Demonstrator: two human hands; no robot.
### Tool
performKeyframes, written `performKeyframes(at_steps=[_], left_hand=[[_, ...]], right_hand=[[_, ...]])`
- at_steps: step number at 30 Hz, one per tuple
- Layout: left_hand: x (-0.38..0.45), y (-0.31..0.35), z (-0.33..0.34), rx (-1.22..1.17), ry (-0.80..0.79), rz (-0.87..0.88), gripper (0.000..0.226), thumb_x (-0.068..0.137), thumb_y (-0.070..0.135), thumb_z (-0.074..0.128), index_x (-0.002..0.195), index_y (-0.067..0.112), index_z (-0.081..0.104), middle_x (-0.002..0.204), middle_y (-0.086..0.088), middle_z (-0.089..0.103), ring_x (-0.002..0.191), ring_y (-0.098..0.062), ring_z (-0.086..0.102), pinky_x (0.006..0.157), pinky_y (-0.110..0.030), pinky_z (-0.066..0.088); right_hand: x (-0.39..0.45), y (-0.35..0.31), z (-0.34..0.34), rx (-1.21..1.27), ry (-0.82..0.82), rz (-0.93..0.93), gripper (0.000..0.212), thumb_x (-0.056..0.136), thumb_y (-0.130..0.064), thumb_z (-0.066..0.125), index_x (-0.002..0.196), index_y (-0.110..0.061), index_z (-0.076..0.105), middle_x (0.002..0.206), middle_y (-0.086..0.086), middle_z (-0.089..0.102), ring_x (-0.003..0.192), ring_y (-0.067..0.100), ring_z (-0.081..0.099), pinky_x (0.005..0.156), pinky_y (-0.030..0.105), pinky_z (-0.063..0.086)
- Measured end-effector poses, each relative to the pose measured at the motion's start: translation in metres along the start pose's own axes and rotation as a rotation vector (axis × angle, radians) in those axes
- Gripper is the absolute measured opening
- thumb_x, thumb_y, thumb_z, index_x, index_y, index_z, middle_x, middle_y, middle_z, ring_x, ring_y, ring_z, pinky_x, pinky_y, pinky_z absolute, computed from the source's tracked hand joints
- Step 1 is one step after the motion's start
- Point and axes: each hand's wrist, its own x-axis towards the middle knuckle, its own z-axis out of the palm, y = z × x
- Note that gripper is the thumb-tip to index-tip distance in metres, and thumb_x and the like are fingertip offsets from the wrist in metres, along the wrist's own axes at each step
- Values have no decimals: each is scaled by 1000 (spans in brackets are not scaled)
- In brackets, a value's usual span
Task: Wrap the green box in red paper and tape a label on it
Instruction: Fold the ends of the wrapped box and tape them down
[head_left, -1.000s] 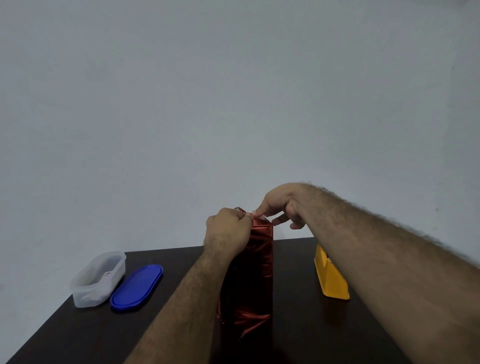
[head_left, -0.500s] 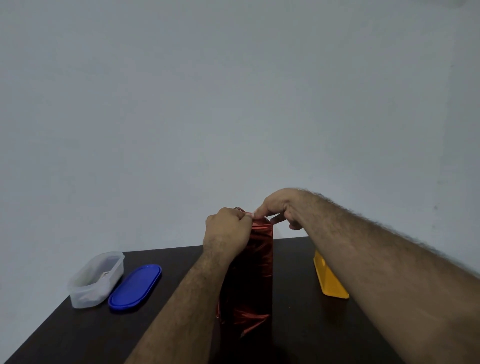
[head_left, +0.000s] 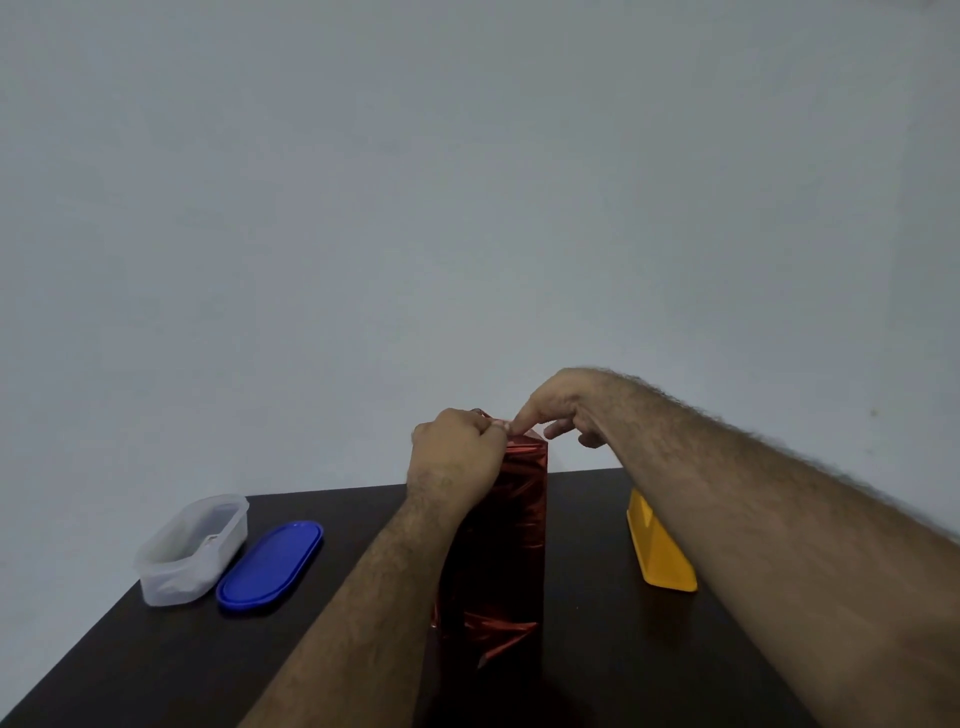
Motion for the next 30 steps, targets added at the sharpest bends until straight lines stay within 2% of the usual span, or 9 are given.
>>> performKeyframes(at_steps=[2,7,10,13,15,20,25,27,30], left_hand=[[-1,-1,-1,0,2,21,32,101,40,55,98,24,83,76,22,62,110,-28,61,83,-37,54],[-3,0,-4,38,-7,56,33,101,35,52,93,21,81,77,15,63,105,-29,62,88,-37,51],[-3,1,-6,-5,-14,10,26,99,37,52,108,31,76,98,12,71,113,-25,60,97,-43,54],[-1,1,-11,-56,-40,-46,31,95,38,52,125,44,60,110,11,67,120,-25,56,100,-47,54],[0,1,-13,18,-74,13,36,96,38,47,125,43,67,122,10,69,120,-23,58,104,-43,52],[-4,11,-15,112,-132,10,40,96,34,44,115,37,79,116,10,74,110,-20,62,94,-33,53],[-12,20,-20,107,-153,-84,44,88,37,42,113,42,78,118,14,75,118,-20,58,100,-40,54],[-16,25,-23,99,-160,-96,47,86,38,41,114,42,78,121,15,75,121,-21,57,104,-42,51],[-21,28,-25,63,-153,-132,44,89,37,43,114,42,79,119,15,74,121,-20,56,100,-36,50]], right_hand=[[2,5,-1,81,-53,69,66,70,-24,93,129,-20,64,121,-3,75,114,17,70,91,45,48],[5,21,16,389,-156,151,52,67,-19,82,116,-12,68,92,4,77,90,28,73,90,52,49],[4,21,30,502,-169,154,44,62,-19,74,105,-15,74,96,5,76,96,31,74,83,57,52],[9,21,36,528,-177,133,36,65,-18,73,101,-18,75,102,4,75,106,33,73,93,62,48],[9,26,36,549,-183,114,24,75,-20,75,98,-14,75,105,4,75,105,33,73,96,60,48],[8,41,39,693,-118,34,11,94,-25,67,97,-16,72,98,6,70,92,30,66,82,50,52],[7,41,45,737,-28,-5,28,100,-29,45,93,-15,68,91,9,66,81,29,63,80,53,53],[-3,40,45,720,-97,-17,37,102,-45,50,93,-16,72,89,6,69,79,28,66,77,44,55],[-9,42,46,665,-117,-49,16,95,-27,63,91,-17,75,88,5,72,76,26,69,73,41,56]])
